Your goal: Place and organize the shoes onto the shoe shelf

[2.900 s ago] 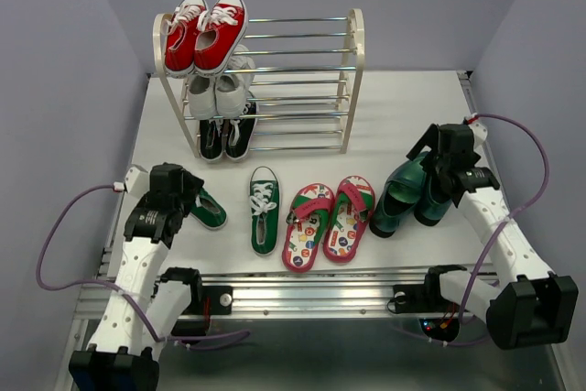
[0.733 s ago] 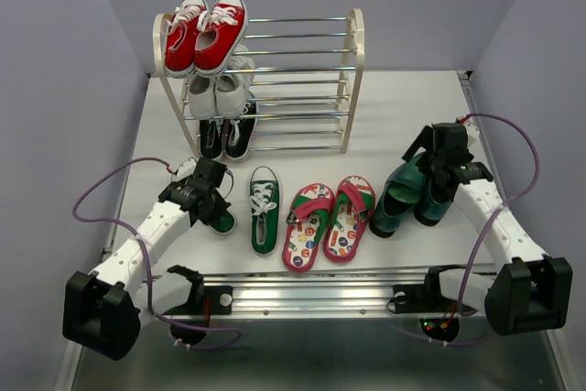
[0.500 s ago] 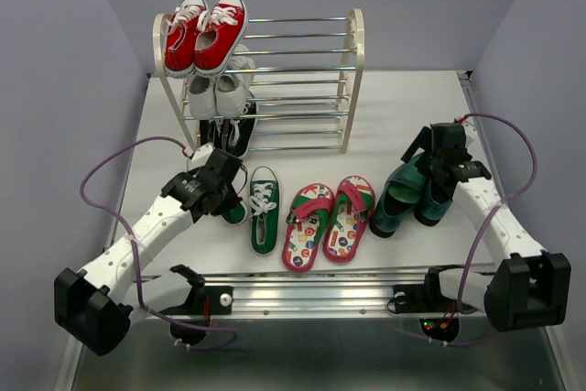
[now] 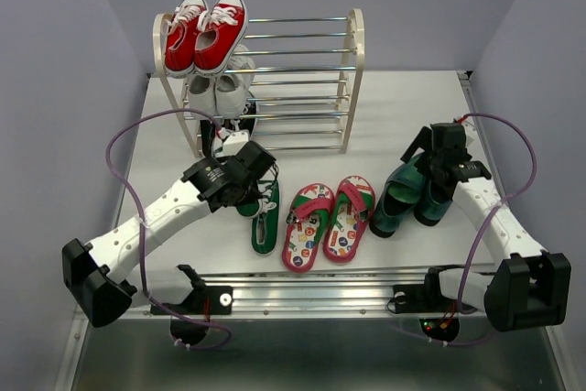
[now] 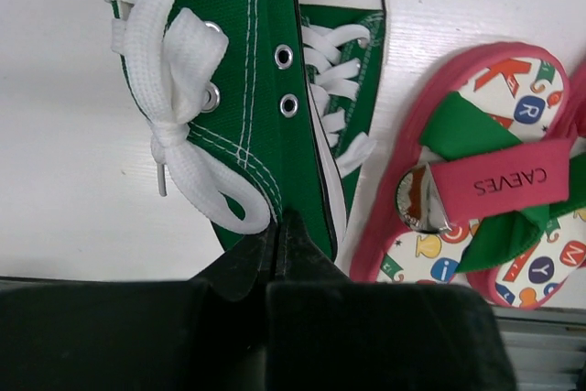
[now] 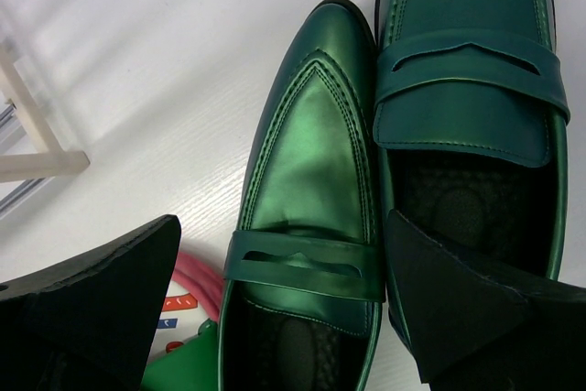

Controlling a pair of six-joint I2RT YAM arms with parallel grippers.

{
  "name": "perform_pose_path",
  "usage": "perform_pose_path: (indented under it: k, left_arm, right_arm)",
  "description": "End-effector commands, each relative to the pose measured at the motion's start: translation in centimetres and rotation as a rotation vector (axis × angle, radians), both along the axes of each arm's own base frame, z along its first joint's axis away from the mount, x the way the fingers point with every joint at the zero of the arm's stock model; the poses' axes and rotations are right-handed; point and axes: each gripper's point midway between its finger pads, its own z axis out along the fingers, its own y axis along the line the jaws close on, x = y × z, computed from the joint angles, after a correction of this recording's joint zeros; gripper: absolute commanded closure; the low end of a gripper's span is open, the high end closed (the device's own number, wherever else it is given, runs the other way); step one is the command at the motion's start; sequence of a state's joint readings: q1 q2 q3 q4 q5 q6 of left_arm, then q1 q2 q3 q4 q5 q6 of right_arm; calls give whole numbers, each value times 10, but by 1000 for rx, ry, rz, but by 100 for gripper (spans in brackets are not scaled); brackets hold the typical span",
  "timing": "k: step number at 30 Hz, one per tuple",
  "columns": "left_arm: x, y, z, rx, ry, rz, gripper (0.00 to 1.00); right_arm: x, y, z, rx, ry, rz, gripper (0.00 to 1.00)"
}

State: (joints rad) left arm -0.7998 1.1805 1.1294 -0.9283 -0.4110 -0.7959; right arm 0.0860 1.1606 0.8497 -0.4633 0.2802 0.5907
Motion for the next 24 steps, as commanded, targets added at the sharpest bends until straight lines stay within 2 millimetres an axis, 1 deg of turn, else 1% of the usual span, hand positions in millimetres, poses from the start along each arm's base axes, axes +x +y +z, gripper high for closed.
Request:
perform_pose_path:
  k: [1, 2, 5, 6, 8, 10, 13, 17, 19, 24]
  left_arm:
    - [10, -14, 31, 4, -86, -49, 100]
    - [8, -15, 30, 10, -77, -56, 100]
    - [1, -29, 32, -7, -54, -106, 100]
    - [-3, -35, 36, -16, -53, -128, 100]
    - [-3, -37, 40, -25, -62, -135, 100]
    - [3, -42, 43, -34, -86, -143, 100]
    - [9, -57, 47, -56, -99, -193, 100]
    - [15, -63, 38, -20, -82, -207, 100]
    - [15, -70, 36, -36, -73, -228, 100]
    - [18, -78, 38, -51, -78, -255, 100]
  right_arm:
    - [8, 0, 8, -7, -36, 9, 0]
    - [8, 0, 8, -6, -36, 10, 0]
    - [8, 0, 7, -7, -34, 11, 0]
    - [8, 0, 7, -7, -34, 11, 0]
    - [8, 0, 7, -6, -33, 10, 0]
    - [9, 1, 7, -4, -34, 13, 0]
    - [8, 2, 6, 0, -31, 17, 0]
    - [7, 2, 6, 0, -30, 19, 0]
    - [7, 2, 7, -1, -33, 20, 0]
    - [8, 2, 6, 2, -32, 21, 0]
